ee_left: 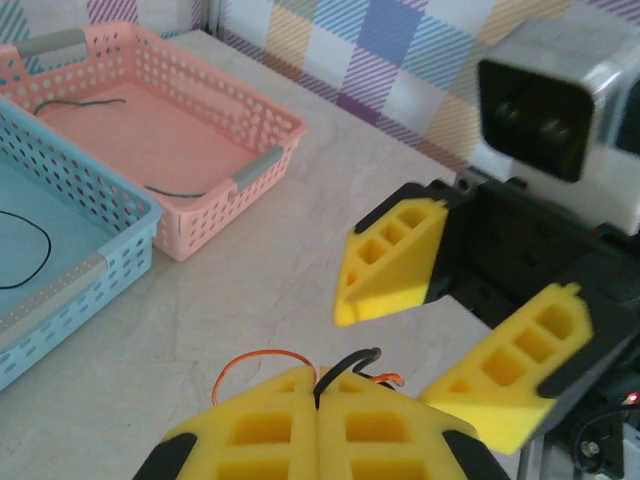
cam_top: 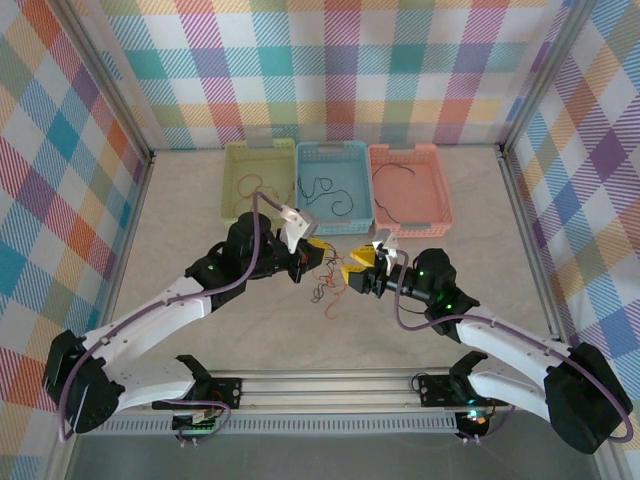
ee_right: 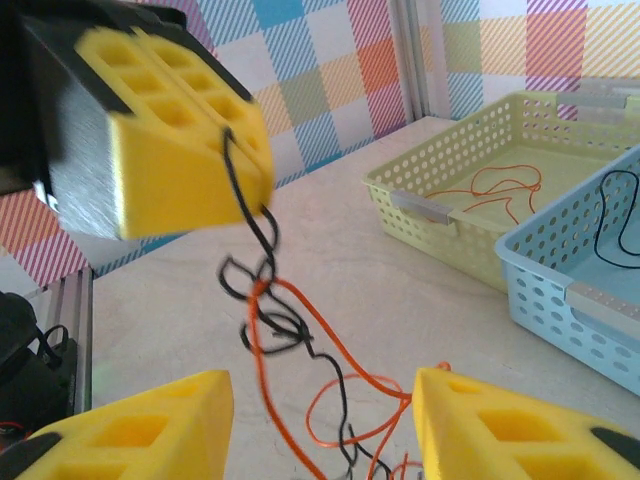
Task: Untangle the cables
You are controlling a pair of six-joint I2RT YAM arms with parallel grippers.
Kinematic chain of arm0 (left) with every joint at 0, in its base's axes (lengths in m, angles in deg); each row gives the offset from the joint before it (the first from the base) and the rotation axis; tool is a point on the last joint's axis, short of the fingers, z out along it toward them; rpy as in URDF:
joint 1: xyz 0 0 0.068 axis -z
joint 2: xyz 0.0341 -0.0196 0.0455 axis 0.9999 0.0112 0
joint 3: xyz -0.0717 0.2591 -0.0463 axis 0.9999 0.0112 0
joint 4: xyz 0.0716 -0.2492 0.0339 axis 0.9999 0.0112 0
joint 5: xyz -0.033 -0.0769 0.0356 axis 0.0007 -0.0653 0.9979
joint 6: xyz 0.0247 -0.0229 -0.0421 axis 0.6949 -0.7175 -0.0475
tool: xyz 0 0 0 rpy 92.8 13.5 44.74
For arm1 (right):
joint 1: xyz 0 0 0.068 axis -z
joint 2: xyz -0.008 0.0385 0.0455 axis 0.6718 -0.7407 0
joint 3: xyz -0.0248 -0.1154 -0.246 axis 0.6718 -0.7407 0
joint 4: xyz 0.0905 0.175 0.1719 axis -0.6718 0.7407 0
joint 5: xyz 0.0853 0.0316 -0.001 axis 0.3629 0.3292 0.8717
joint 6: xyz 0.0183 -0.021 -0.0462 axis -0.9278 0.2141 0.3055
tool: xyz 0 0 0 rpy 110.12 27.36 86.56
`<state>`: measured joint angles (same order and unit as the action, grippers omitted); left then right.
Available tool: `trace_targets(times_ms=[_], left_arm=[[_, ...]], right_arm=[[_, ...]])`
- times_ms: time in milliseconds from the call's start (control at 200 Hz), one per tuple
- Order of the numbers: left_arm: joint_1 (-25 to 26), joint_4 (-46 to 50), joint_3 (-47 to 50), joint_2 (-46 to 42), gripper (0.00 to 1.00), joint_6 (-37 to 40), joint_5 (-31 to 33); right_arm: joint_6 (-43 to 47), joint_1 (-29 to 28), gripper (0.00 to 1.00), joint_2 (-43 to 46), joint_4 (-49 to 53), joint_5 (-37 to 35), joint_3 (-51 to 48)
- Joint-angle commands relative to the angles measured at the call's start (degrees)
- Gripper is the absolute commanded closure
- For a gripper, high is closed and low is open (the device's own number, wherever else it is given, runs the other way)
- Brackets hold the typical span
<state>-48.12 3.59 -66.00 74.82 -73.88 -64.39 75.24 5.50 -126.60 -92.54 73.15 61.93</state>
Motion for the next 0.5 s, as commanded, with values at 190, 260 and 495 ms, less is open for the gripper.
trace_targets(times_ms=[190,260,495], left_arm=[[0.24,1.7,-3.64,-3.0,1.0,-3.52,-5.52],[0.42,1.21,-3.44,-3.41,1.0,-3.96,-5.92],[0.84,3.88,-3.69,-4.17,1.0,-3.37,-2.4]], right_arm=[[0.65,0.32,0.5,-1.71,1.35,0.2,1.79],[0.76,0.33,0.51,-2.23,1.53,0.08,1.91],[0.49,0.37,0.81,-2.24,1.91,-1.3,2.0]])
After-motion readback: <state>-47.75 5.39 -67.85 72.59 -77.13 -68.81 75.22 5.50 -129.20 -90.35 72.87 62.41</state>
